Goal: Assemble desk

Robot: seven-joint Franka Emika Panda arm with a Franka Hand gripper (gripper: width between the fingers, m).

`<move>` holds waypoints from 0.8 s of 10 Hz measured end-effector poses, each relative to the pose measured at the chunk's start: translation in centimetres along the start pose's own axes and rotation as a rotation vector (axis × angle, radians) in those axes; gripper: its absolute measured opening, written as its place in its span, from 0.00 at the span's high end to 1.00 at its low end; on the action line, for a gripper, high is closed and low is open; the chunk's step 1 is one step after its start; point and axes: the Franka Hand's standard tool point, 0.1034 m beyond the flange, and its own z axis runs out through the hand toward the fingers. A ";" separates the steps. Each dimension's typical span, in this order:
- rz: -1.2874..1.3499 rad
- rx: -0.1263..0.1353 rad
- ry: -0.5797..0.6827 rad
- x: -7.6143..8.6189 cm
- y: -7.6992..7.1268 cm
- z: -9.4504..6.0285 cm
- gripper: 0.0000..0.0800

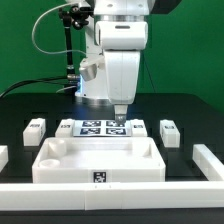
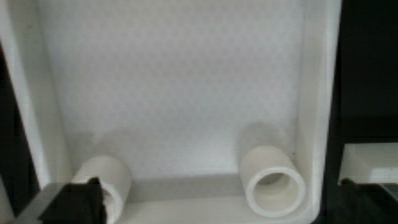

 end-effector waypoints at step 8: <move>0.024 -0.032 0.024 -3.7 -3.0 6.4 0.19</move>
Offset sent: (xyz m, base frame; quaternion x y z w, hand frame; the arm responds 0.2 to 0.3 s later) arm -0.0178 -0.0154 -0.0367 -0.0137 0.0278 -0.0121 0.9994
